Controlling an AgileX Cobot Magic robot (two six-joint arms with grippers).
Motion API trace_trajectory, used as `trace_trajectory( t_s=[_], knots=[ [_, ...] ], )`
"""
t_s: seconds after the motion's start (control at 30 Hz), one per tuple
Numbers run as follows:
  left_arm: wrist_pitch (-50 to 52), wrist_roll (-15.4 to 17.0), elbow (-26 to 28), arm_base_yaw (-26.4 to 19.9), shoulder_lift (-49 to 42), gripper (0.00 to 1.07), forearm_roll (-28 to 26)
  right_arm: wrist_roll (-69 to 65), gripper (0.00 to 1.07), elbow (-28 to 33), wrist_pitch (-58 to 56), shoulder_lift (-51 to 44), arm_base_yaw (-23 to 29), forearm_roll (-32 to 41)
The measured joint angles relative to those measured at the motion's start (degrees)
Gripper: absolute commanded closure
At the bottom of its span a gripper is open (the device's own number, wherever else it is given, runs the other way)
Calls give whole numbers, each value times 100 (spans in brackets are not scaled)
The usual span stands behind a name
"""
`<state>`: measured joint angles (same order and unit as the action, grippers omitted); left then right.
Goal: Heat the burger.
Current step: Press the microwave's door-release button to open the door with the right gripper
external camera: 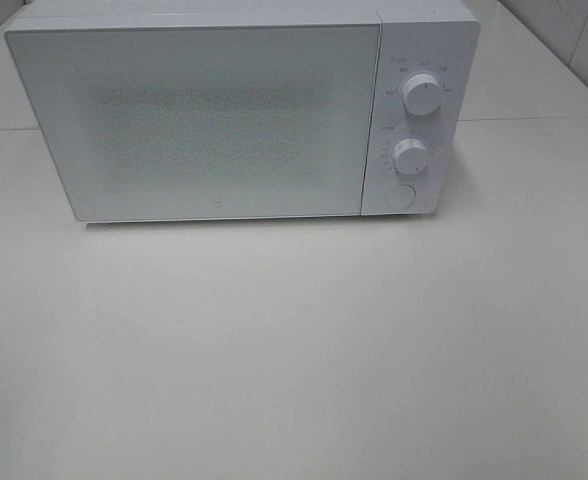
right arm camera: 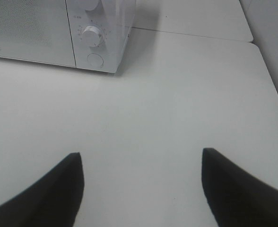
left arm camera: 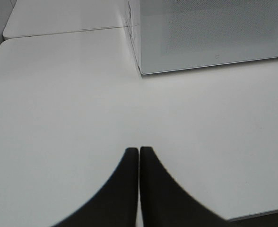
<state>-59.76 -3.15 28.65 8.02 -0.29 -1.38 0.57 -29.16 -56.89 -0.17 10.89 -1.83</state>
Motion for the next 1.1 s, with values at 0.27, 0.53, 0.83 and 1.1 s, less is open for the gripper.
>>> trace_trajectory(
  t_s=[0.27, 0.53, 0.83, 1.1],
  knots=[
    [0, 0, 0, 0, 0, 106, 0, 0, 42, 0, 0, 0, 0, 0],
    [0, 0, 0, 0, 0, 106, 0, 0, 42, 0, 0, 0, 0, 0],
    [0, 0, 0, 0, 0, 106, 0, 6, 42, 0, 11, 183, 0, 17],
    [0, 0, 0, 0, 0, 106, 0, 6, 42, 0, 17, 1358, 0, 138]
  ],
)
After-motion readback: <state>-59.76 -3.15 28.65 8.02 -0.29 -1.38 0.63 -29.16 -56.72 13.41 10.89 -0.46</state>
